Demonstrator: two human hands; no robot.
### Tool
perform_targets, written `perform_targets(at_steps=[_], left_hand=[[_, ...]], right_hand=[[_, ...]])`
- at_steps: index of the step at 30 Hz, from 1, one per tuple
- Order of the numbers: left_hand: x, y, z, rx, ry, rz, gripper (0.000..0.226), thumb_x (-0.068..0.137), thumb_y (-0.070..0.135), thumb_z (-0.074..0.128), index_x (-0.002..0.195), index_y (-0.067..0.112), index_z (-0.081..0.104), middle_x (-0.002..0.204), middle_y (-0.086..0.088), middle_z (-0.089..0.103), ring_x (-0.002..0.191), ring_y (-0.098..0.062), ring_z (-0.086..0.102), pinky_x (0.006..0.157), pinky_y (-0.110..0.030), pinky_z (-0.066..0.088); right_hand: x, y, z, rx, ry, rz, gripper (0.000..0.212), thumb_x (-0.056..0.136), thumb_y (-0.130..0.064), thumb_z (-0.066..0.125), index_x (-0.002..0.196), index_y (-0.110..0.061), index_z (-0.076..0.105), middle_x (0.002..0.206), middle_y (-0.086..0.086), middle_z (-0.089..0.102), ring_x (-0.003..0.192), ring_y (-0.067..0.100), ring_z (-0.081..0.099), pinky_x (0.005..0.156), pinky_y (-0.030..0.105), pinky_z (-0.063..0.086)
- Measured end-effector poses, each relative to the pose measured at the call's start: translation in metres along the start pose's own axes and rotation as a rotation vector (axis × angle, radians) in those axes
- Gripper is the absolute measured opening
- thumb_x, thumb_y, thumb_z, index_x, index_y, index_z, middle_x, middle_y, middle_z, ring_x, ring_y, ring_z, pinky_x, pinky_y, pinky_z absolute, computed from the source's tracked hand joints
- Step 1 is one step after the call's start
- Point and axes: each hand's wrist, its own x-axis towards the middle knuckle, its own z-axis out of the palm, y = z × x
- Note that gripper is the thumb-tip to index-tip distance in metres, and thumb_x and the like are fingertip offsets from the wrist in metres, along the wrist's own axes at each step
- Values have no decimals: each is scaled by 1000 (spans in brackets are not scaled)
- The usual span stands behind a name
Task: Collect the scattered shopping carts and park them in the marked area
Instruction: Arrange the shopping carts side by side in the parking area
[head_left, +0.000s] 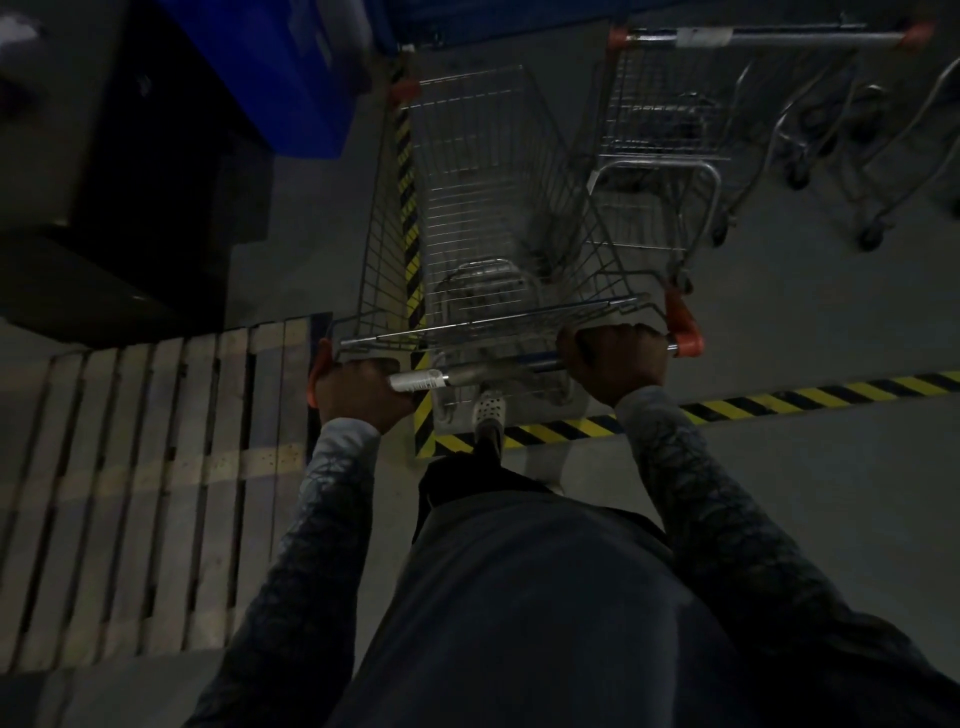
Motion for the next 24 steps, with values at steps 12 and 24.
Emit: perform_targets(at_steps=[12,24], left_hand=[[28,24,-15,-406,-315,118,64,69,58,78,122,25,64,129,-6,55,122,-28,52,101,-33,40],[37,124,-18,-749,-116,343,51,80,67,63,98,20,70,100,4,59,103,-21,55,87,-35,47]], right_hand=[[1,45,-36,329,207,161,34,89,-36,51,77,-18,77,81,10,73,73,34,66,68,36,52],[-36,67,-30,491,397,323,37,97,-34,54,72,-11,67,84,8,65,80,30,53,70,38,42]])
